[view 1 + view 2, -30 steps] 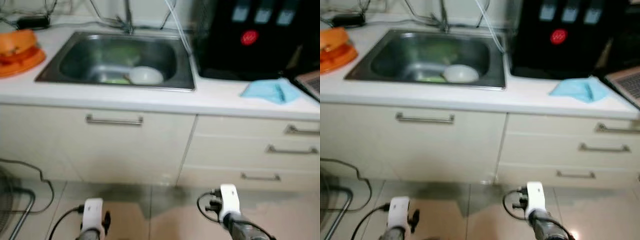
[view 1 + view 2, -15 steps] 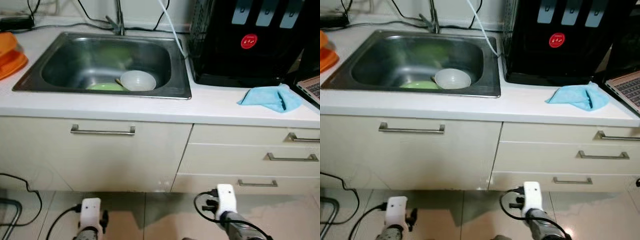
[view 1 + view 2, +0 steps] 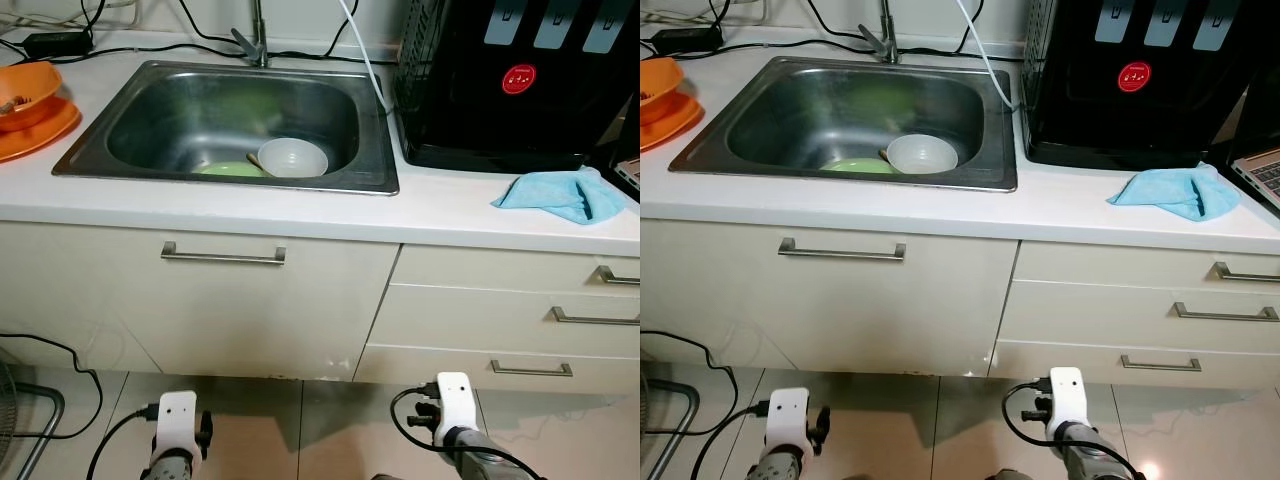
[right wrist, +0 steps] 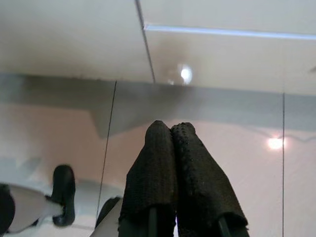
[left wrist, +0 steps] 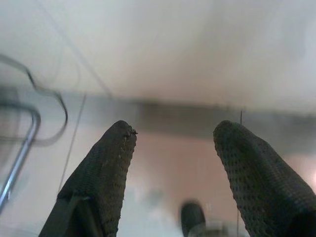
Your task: Kitchen organization
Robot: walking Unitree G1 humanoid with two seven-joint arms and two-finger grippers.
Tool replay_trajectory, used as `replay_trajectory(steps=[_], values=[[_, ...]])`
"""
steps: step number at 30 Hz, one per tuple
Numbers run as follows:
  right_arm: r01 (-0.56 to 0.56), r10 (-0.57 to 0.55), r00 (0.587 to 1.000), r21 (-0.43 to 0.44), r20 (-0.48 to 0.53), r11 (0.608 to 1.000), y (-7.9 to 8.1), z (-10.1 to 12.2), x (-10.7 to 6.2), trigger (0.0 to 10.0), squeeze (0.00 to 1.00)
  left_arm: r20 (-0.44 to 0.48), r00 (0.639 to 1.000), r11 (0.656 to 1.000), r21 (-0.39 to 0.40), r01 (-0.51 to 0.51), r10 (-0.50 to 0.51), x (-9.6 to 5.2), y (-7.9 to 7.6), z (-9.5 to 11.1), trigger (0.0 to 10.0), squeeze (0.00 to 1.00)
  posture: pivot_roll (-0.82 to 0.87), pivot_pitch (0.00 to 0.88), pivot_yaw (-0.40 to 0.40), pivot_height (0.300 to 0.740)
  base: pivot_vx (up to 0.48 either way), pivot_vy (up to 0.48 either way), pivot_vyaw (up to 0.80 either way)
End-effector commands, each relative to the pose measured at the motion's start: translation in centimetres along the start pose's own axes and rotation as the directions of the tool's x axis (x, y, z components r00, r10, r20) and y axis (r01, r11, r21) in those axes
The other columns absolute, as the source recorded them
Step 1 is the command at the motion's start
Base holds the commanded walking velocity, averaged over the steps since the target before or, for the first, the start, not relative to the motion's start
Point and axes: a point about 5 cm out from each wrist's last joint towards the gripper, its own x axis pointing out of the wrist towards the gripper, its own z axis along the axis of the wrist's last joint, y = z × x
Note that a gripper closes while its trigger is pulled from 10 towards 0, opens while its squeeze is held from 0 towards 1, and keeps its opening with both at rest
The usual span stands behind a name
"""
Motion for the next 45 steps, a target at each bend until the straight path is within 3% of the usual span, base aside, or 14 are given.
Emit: replay_trajectory(steps=[1, 5, 7, 10, 11, 15, 16, 27, 35, 37, 39, 44, 45], values=[[0.024, -0.024, 0.998, -0.004, 0.051, 1.0, -1.3, 0.6, -0.4, 10.0, 0.0, 0.069, 0.998, 1.0, 0.018, -0.008, 0.007, -0.2, 0.0, 0.6, 10.0, 0.0, 0.02, 0.09, -0.036, 0.732, 0.0, 0.0, 0.0], [0.066, -0.066, 0.992, 0.003, 0.103, 0.998, -2.8, 1.0, -0.8, 10.0, 0.0, 0.152, 0.988, 1.0, 0.026, -0.009, 0.005, -0.5, -0.1, 1.4, 10.0, 0.0, 0.01, 0.108, -0.041, 0.732, 0.0, 0.0, 0.0], [0.113, -0.107, 0.976, -0.022, 0.188, 0.993, -4.4, 2.0, -1.5, 10.0, 0.0, 0.247, 0.969, 0.999, 0.031, -0.018, 0.01, -1.1, 0.0, 2.4, 10.0, 0.0, 0.0, 0.12, -0.043, 0.732, 0.0, 0.0, 0.0], [0.141, -0.127, 0.958, -0.038, 0.258, 0.989, -5.4, 2.9, -2.0, 10.0, 0.0, 0.292, 0.956, 0.999, 0.036, -0.035, 0.023, -1.5, 0.2, 2.9, 10.0, 0.0, -0.01, 0.13, -0.045, 0.732, 0.0, 0.0, 0.0], [0.167, -0.139, 0.937, -0.06, 0.321, 0.984, -6.0, 3.9, -2.4, 10.0, 0.0, 0.333, 0.942, 0.998, 0.03, -0.057, 0.043, -1.8, 0.5, 3.5, 10.0, 0.0, -0.01, 0.134, -0.044, 0.732, 0.0, 0.0, 0.0], [0.202, -0.163, 0.906, -0.059, 0.392, 0.978, -6.9, 5.1, -3.0, 10.0, 0.0, 0.379, 0.923, 0.996, 0.029, -0.082, 0.065, -2.2, 0.9, 4.3, 10.0, 0.0, -0.01, 0.137, -0.044, 0.732, 0.0, 0.0, 0.0], [0.223, -0.178, 0.876, -0.049, 0.448, 0.974, -7.4, 6.0, -3.4, 10.0, 0.0, 0.42, 0.904, 0.994, 0.03, -0.104, 0.082, -2.7, 1.3, 5.0, 10.0, 0.0, -0.02, 0.14, -0.043, 0.732, 0.0, 0.0, 0.0], [0.213, -0.128, 0.679, -0.027, 0.723, 0.977, -6.2, 12.3, -6.0, 10.0, 0.0, 0.618, 0.769, 0.979, 0.0, -0.205, 0.161, -5.9, 2.8, 11.1, 10.0, 0.0, -0.03, 0.156, -0.044, 0.732, 0.0, 0.0, 0.0], [0.231, -0.131, 0.588, -0.01, 0.798, 0.973, -5.7, 14.2, -8.3, 10.0, 0.0, 0.676, 0.724, 0.982, 0.01, -0.191, 0.134, -7.4, 1.6, 13.6, 10.0, 0.0, -0.04, 0.159, -0.045, 0.732, 0.0, 0.0, 0.0], [0.237, -0.12, 0.533, -0.011, 0.837, 0.972, -5.4, 15.7, -9.7, 10.0, 0.0, 0.723, 0.677, 0.98, 0.0, -0.2, 0.138, -8.0, 1.5, 15.6, 10.0, 0.0, -0.04, 0.158, -0.044, 0.732, 0.0, 0.0, 0.0], [0.237, -0.112, 0.504, -0.012, 0.856, 0.972, -5.2, 16.8, -10.2, 10.0, 0.0, 0.747, 0.649, 0.978, -0.007, -0.21, 0.145, -8.3, 1.6, 16.7, 10.0, 0.0, -0.04, 0.156, -0.045, 0.732, 0.0, 0.0, 0.0], [0.221, -0.084, 0.445, -0.018, 0.892, 0.975, -4.2, 19.7, -11.3, 10.0, 0.0, 0.804, 0.577, 0.975, -0.016, -0.221, 0.144, -9.2, 1.7, 19.7, 10.0, 0.0, -0.04, 0.144, -0.047, 0.732, 0.0, 0.0, 0.0], [0.221, -0.084, 0.445, -0.018, 0.892, 0.975, -4.2, 19.7, -11.3, 10.0, 0.0, 0.804, 0.577, 0.975, -0.016, -0.221, 0.144, -9.2, 1.7, 19.7, 10.0, 0.0, -0.04, 0.144, -0.047, 0.732, 0.0, 0.0, 0.0]])
